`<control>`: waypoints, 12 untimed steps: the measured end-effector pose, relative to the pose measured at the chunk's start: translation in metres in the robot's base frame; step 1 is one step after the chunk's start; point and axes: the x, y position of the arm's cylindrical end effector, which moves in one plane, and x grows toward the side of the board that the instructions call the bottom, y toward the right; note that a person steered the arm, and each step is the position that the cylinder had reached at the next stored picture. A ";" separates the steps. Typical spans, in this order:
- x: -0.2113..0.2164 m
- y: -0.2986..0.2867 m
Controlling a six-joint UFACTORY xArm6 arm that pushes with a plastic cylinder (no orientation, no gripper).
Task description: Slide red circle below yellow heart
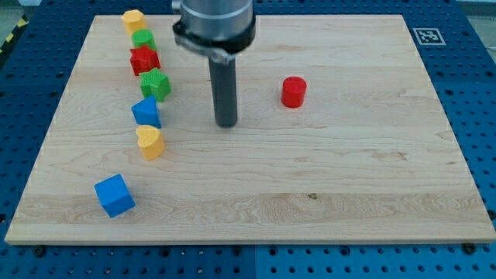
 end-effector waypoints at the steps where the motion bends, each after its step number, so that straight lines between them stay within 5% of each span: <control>1: 0.034 -0.017; 2: 0.049 -0.020; 4: 0.060 0.073; 6: -0.013 0.134; 7: -0.064 0.134; 12: -0.117 0.095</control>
